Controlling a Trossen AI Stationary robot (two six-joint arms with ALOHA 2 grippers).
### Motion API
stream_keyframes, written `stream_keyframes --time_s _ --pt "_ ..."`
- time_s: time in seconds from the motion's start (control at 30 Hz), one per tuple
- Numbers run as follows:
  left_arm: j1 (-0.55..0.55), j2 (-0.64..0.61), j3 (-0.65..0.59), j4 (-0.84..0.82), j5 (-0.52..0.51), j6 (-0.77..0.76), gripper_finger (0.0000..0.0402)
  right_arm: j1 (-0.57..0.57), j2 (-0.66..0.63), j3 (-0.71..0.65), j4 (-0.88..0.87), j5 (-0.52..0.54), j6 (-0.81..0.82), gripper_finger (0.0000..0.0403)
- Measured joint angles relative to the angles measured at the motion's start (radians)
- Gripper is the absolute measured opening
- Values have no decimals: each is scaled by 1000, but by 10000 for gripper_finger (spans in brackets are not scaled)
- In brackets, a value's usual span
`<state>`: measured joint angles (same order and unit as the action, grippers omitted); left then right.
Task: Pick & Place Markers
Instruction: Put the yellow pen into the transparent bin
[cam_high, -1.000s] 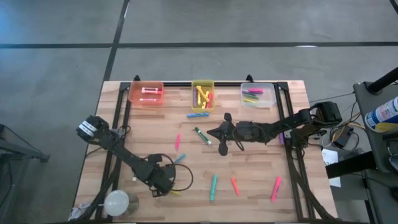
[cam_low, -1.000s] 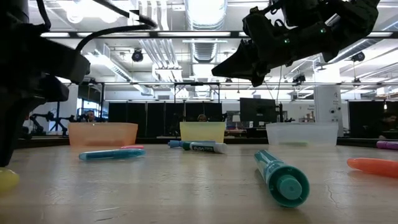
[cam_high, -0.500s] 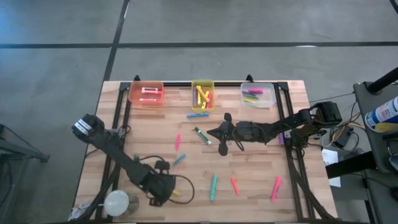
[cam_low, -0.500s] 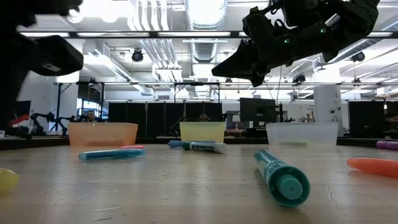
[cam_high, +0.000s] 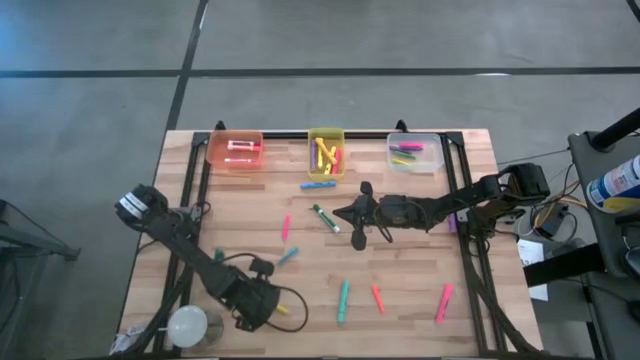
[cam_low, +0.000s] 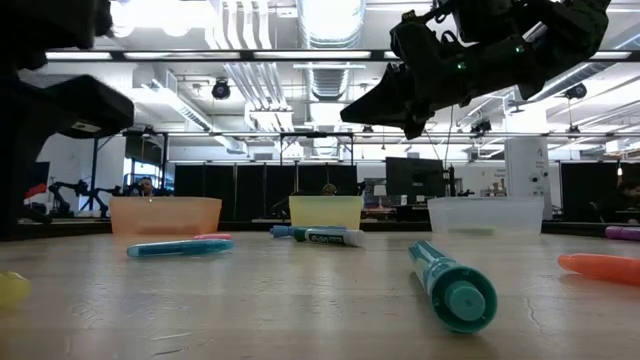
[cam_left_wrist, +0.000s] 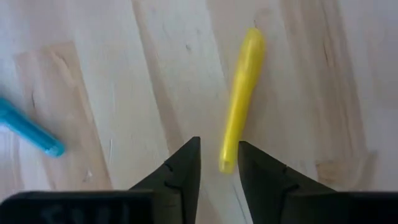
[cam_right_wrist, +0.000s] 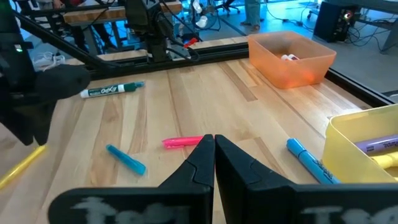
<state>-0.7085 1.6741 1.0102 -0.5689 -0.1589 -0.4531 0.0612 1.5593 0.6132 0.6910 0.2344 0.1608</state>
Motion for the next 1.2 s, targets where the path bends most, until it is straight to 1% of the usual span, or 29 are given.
stream_keyframes --time_s 0.17,0.5,0.9,1.13,1.2 --pt "-1 0 -27 73 3 2 113 0 0 0 1 0 -4 8" --pt "1 0 -79 93 3 -10 110 0 0 0 1 1 -4 8" --pt "14 14 -84 101 2 -4 59 0 0 0 2 1 -4 8" --pt "22 13 -87 99 7 -17 43 0 0 0 2 2 -4 8" --pt "24 -2 -90 96 -14 -17 39 0 0 0 2 2 -4 8"
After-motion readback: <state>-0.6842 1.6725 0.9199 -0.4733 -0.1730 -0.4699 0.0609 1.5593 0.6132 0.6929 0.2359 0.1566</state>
